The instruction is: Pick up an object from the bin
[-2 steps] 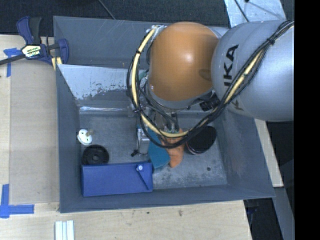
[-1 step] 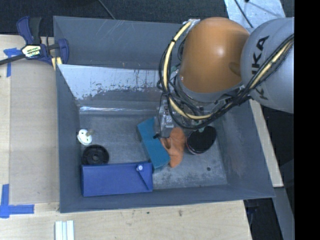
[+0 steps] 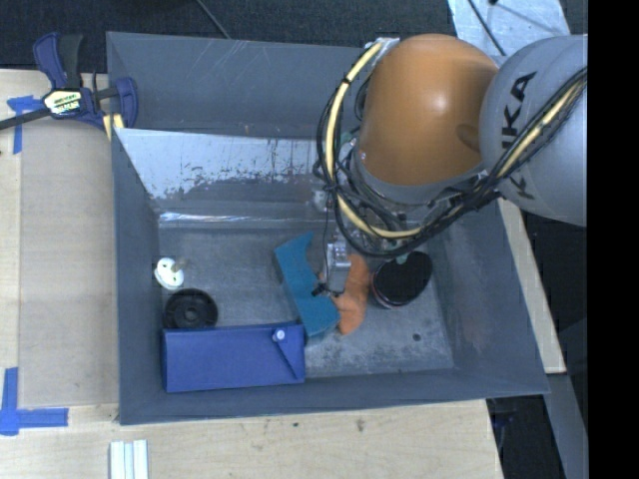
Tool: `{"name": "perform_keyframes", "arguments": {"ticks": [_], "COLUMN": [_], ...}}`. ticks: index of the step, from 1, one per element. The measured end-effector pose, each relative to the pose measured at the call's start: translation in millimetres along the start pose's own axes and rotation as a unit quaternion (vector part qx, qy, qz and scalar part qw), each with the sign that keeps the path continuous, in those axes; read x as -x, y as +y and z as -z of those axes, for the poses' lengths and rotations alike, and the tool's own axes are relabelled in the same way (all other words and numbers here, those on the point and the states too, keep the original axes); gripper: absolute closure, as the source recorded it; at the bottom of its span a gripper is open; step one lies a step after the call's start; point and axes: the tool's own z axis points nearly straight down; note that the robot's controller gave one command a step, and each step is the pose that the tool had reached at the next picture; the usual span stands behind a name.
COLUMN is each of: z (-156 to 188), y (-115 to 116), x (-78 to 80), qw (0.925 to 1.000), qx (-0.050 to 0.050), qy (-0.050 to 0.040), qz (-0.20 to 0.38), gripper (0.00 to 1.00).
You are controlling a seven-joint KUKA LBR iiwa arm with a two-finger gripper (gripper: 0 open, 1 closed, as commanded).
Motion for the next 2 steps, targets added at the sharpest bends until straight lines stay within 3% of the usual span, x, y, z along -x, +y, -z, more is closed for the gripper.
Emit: {"name": "perform_keyframes", "arguments": {"ticks": [1,2], "z": [0.0,-1.5], "y": [0.0,-36.3], "x": [0.0,32.4], "qw": [1.0,0.9998], "qx": [0.0,0.001], "qy": [0.0,-0.0013], "qz": [0.0,-0.018], "gripper": [0.0,0.0]}}
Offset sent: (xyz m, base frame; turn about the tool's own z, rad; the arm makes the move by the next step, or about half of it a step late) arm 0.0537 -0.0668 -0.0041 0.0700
